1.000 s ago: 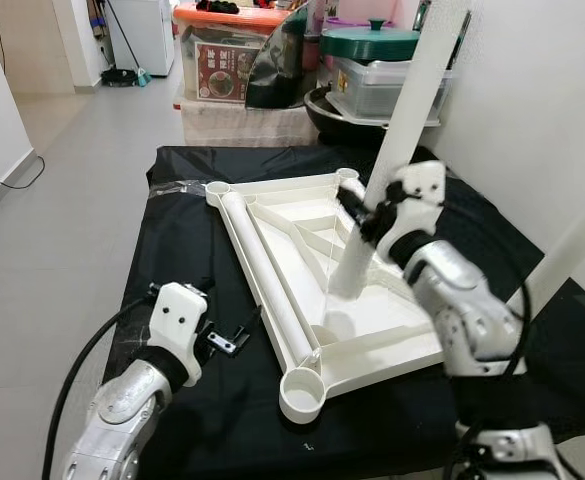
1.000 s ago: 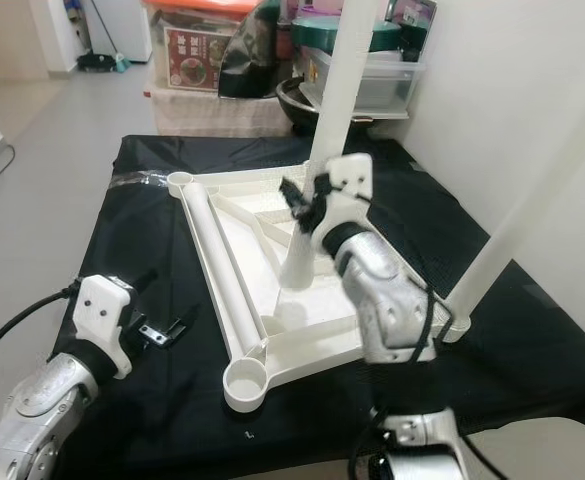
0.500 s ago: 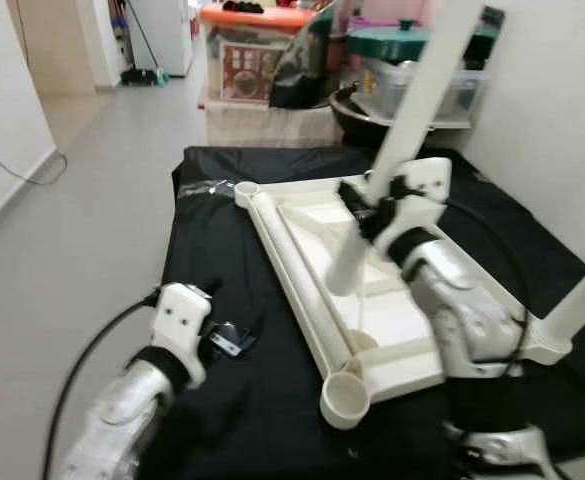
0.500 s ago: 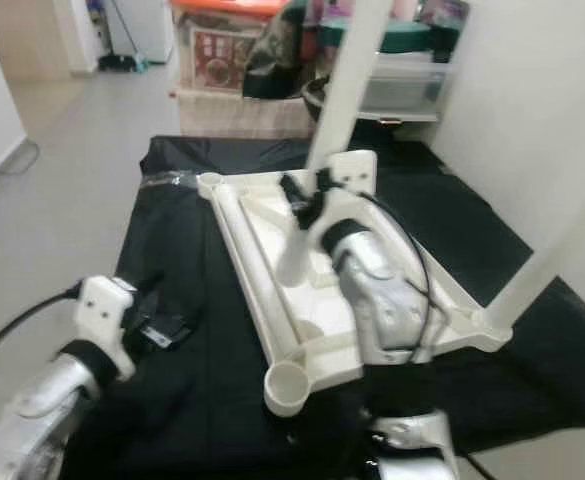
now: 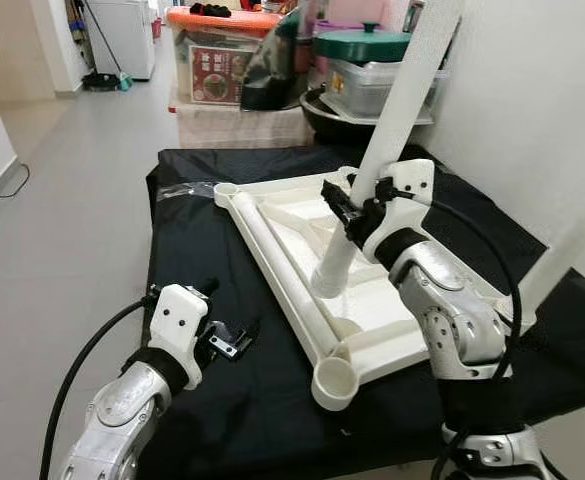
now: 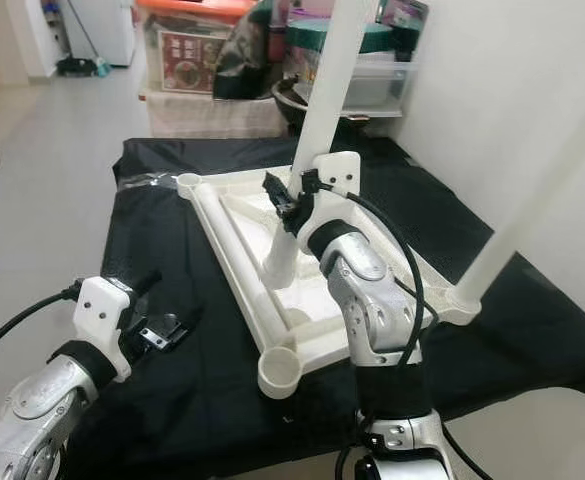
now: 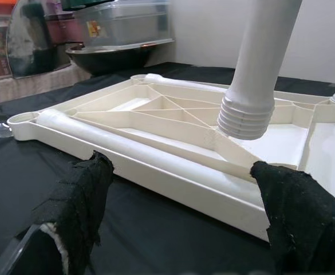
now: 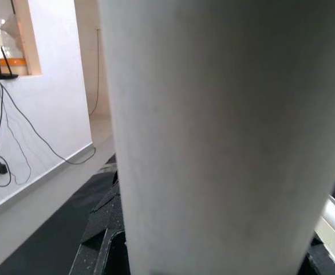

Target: Building children table

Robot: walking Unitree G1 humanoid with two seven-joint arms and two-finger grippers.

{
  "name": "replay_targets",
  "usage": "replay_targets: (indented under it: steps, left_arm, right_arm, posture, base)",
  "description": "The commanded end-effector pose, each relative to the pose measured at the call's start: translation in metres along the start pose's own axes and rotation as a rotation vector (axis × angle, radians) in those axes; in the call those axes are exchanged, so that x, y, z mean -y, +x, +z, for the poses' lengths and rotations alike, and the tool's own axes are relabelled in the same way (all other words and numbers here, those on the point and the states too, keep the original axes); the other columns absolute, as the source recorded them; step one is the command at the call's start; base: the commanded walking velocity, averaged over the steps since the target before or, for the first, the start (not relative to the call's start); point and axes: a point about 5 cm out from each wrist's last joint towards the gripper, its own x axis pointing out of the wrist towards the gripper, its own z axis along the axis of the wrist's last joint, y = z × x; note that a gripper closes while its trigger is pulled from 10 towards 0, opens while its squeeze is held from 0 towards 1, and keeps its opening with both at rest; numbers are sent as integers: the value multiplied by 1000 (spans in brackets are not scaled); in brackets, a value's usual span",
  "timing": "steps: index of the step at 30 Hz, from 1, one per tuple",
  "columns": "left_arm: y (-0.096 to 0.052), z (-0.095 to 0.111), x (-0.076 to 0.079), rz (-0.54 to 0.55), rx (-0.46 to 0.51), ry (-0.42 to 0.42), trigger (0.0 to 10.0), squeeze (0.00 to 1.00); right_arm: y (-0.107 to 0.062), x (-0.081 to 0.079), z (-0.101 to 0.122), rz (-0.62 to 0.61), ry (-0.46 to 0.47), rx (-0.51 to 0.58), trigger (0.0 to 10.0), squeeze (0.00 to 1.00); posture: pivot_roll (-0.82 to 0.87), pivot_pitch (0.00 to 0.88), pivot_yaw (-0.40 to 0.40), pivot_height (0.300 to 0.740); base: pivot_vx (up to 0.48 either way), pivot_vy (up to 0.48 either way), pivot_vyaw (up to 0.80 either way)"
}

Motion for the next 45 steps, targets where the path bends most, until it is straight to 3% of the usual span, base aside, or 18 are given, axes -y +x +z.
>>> replay_targets:
  steps: [1, 4, 9, 10, 11, 20, 45]
  left_arm:
    - [-1, 1, 1, -21, 0, 4, 10000, 0]
    - [-1, 1, 0, -27, 0, 5, 10000, 0]
    - [-10, -2, -10, -91, -47, 40, 10000, 0]
    - [-14, -5, -15, -93, -69, 51, 10000, 0]
    - [-17, -6, -18, -90, -79, 53, 10000, 0]
    - [-24, -9, -19, -92, -102, 55, 10000, 0]
    - [-23, -8, -17, -137, -99, 47, 10000, 0]
  right_arm:
    - [-1, 7, 3, -4, 4, -2, 10000, 0]
    - [-1, 8, 4, -3, 0, 0, 10000, 0]
    - [3, 25, 21, 41, 49, -2, 10000, 0]
    - [6, 35, 29, 41, 188, -9, 10000, 0]
    - [7, 42, 34, 32, 245, -8, 10000, 0]
    - [11, 78, 50, -48, 489, 11, 10000, 0]
    - [12, 72, 36, -10, 543, -63, 10000, 0]
  posture:
    - [41, 0, -100, 740]
    - [41, 0, -100, 740]
    - [37, 0, -95, 740]
    - [36, 0, -94, 740]
    - [37, 0, -95, 740]
    - [47, 0, -103, 740]
    - [40, 0, -98, 740]
  base:
    - [0, 0, 0]
    - [0, 0, 0]
    - [0, 0, 0]
    - [0, 0, 0]
    - [0, 0, 0]
    - [0, 0, 0]
    - [0, 0, 0]
